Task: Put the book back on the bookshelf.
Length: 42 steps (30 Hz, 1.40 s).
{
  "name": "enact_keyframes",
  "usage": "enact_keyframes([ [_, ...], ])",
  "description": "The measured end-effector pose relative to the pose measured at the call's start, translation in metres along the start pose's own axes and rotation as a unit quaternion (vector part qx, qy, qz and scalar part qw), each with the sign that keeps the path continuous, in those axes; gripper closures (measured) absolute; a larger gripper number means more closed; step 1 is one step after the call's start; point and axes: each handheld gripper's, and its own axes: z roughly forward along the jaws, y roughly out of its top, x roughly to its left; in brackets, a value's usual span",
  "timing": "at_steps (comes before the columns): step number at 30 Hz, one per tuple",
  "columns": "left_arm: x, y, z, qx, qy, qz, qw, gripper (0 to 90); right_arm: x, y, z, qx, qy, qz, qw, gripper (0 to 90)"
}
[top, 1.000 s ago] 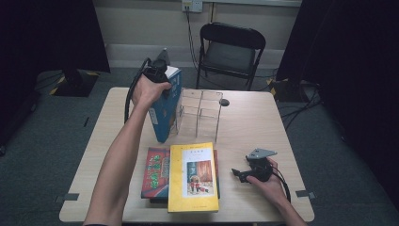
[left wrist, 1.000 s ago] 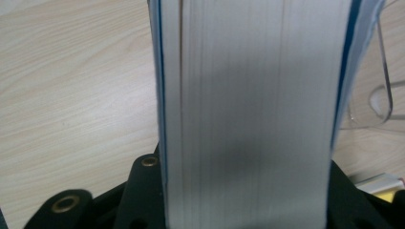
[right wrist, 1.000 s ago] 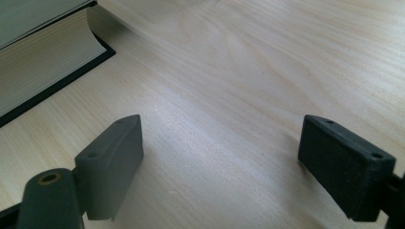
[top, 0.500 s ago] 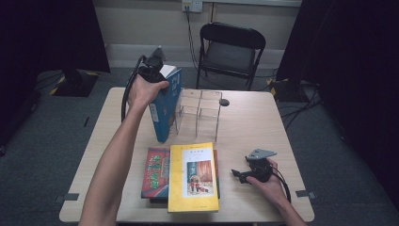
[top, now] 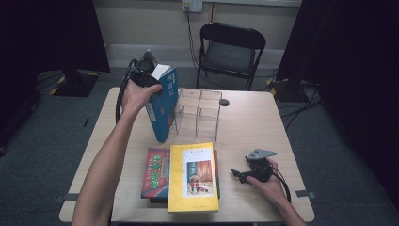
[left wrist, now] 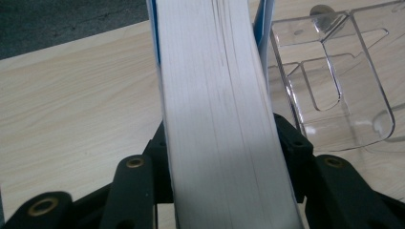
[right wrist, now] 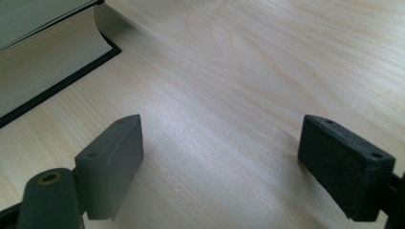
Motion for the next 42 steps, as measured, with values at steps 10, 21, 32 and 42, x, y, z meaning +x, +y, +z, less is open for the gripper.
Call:
enact_keyframes([
  [10,0.005,-0.033,-0.010,-0.097,-0.027,0.028,0.9945,45.7,0.000,0.000,0.000,0.001,0.001,-0.001,1.0000,15.2],
  [21,0.007,-0.080,-0.005,-0.202,-0.039,0.072,0.9760,44.2,0.000,0.000,0.000,0.001,0.000,-0.001,1.0000,15.1],
  [32,0.010,-0.114,0.022,-0.234,-0.069,0.076,0.9667,45.4,0.000,0.000,0.000,0.002,0.000,-0.002,1.0000,15.1],
  [42,0.015,-0.133,0.029,-0.252,-0.094,0.065,0.9610,51.5,0.000,0.001,0.000,0.002,-0.001,-0.001,1.0000,15.2],
])
